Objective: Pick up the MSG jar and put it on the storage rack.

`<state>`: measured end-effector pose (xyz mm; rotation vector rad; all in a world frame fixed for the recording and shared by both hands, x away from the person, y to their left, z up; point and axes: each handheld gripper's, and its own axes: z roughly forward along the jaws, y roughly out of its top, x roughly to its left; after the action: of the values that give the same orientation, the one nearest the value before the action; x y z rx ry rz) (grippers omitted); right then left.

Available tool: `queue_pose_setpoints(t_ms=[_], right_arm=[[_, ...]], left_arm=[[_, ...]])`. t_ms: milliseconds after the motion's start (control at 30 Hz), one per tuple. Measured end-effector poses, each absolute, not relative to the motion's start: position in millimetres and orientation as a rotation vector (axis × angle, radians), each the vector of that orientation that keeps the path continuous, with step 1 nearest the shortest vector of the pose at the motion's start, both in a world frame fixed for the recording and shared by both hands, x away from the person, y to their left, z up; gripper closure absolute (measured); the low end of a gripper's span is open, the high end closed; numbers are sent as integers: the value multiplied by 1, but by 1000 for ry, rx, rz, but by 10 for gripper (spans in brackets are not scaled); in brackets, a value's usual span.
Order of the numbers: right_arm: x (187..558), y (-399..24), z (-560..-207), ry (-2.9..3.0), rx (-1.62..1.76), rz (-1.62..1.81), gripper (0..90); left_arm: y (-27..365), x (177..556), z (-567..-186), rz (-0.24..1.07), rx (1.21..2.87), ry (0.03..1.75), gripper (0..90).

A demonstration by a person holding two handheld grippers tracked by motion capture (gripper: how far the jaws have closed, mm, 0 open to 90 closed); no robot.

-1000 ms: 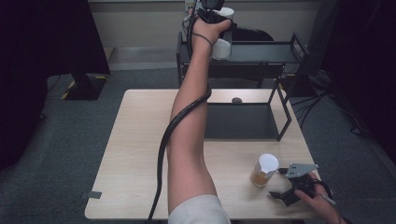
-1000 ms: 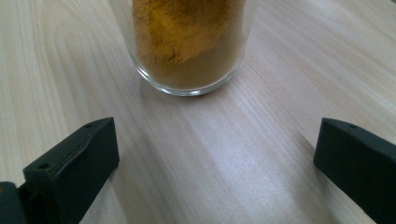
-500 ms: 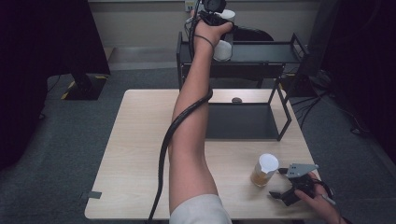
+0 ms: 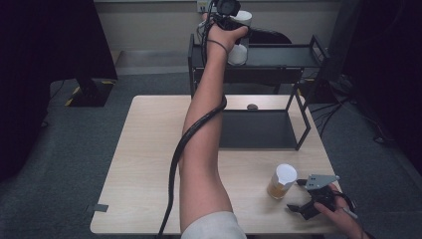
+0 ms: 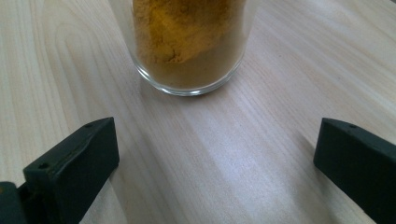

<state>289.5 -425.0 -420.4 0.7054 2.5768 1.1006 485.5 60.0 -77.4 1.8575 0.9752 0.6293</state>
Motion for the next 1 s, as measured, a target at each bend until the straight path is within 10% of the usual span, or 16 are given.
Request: queue_pose_setpoints(t_ms=[1000], right_arm=[[289,-425,-420,2579,706,1099,0]], left_arm=[[83,439,-111,584,1770,960,32]])
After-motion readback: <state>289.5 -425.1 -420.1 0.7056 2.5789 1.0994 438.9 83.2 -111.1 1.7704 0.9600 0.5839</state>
